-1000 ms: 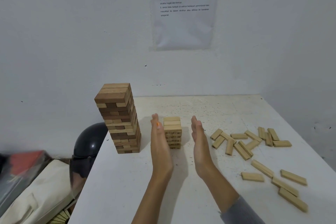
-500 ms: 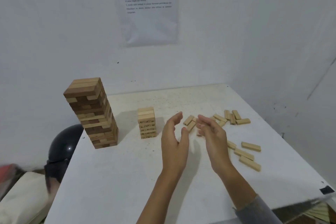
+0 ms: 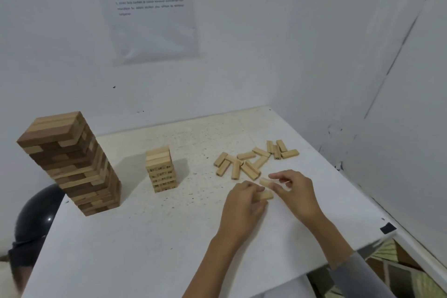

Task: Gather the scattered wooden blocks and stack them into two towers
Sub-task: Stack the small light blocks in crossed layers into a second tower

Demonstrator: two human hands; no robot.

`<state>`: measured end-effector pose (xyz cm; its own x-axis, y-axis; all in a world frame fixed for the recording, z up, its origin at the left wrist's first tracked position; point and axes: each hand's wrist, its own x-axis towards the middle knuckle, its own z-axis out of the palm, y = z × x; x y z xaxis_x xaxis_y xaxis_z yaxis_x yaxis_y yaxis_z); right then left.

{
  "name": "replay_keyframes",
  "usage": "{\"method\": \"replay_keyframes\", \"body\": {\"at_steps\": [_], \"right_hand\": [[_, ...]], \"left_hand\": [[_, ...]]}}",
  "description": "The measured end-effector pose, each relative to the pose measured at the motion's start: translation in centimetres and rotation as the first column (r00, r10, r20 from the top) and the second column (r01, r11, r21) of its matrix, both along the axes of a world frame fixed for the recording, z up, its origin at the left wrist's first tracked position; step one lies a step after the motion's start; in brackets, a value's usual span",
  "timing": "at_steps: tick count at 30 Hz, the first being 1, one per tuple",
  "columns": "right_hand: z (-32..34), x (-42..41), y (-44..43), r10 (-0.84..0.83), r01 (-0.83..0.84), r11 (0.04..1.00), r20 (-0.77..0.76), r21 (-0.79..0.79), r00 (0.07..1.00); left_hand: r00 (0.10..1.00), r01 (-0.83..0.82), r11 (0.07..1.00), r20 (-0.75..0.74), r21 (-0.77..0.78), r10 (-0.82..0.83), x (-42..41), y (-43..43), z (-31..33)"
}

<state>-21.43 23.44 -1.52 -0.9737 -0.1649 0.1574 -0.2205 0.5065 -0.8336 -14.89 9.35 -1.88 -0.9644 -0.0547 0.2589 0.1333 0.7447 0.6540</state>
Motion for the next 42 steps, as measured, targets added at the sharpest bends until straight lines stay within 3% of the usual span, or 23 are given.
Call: {"method": "replay_keyframes", "body": {"at_steps": [4, 10, 15, 23, 27, 33, 36, 42], "right_hand": [[0.1, -1.0, -0.3, 0.082, -0.082, 0.99, 0.005, 0.119, 0.997], [-0.5, -2.0, -0.4, 0.094, -0.093, 0.993, -0.01, 0.07, 0.996], [-0.7, -2.6, -0.7, 0.059, -0.06, 0.995, -0.022, -0.074, 0.998], [-0.3, -4.6, -1.5, 0.117, -0.115, 0.992, 0.033, -0.044, 0.993], [-0.8, -6.3, -1.7, 0.192, -0.186, 0.976, -0.039, 0.117, 0.981], [-1.5, -8.0, -1.8, 0.243, -0.2, 0.928, -0.106, 0.315, 0.964], [-1.7, -8.1, -2.0, 0.2, -0.156, 0.946, -0.131, 0.284, 0.971], [-1.6, -7.2, -2.4, 0.125, -0.117, 0.991, -0.165, 0.058, 0.978]], "left_hand": [[0.999, 0.039, 0.996, 0.037, -0.075, -0.037, -0.7, 0.1, -0.6], [0.997, 0.06, 0.998, 0.042, 0.012, -0.06, -1.1, -0.9, -1.1], [0.999, 0.024, 0.988, 0.018, 0.154, -0.027, -1.1, -1.5, -0.4], [0.991, -0.122, 0.895, 0.004, 0.429, 0.134, -3.0, -1.5, 0.7], [0.988, -0.14, 0.801, 0.028, 0.582, 0.152, -3.5, -1.8, 0.8], [0.972, -0.2, 0.7, 0.05, 0.685, 0.229, -3.7, -1.8, 0.5], [0.971, -0.204, 0.675, 0.057, 0.709, 0.234, -3.8, -1.8, 0.2], [0.967, -0.204, 0.683, 0.034, 0.701, 0.254, -3.5, -2.0, 0.6]]}}
